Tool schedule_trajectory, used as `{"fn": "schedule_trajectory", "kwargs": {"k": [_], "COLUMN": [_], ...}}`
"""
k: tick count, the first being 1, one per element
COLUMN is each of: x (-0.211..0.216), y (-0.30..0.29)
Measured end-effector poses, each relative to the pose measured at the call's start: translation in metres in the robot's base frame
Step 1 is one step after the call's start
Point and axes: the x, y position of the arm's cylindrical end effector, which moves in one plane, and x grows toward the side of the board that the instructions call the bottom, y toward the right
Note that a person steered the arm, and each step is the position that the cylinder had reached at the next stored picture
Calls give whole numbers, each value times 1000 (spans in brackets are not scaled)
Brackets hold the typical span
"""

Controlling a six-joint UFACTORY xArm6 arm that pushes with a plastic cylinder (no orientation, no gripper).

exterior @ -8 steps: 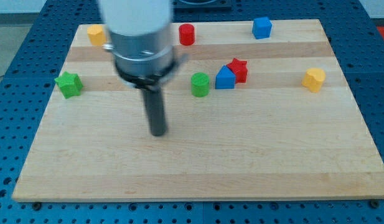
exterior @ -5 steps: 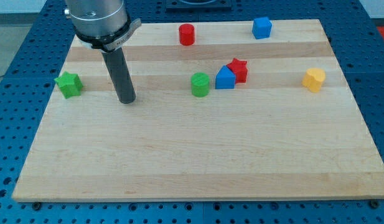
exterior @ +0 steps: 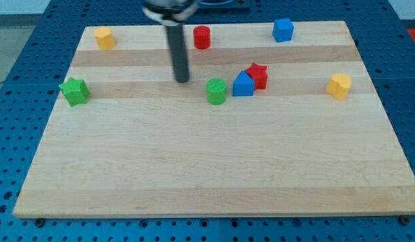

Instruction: Place the green circle below the green star

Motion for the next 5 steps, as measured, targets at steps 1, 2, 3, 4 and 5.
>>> {"fn": "schedule_trajectory", "kwargs": {"k": [1, 2, 3, 4, 5], "x": [15, 61, 80, 61, 75], "y": [37, 38, 38, 43, 71]}}
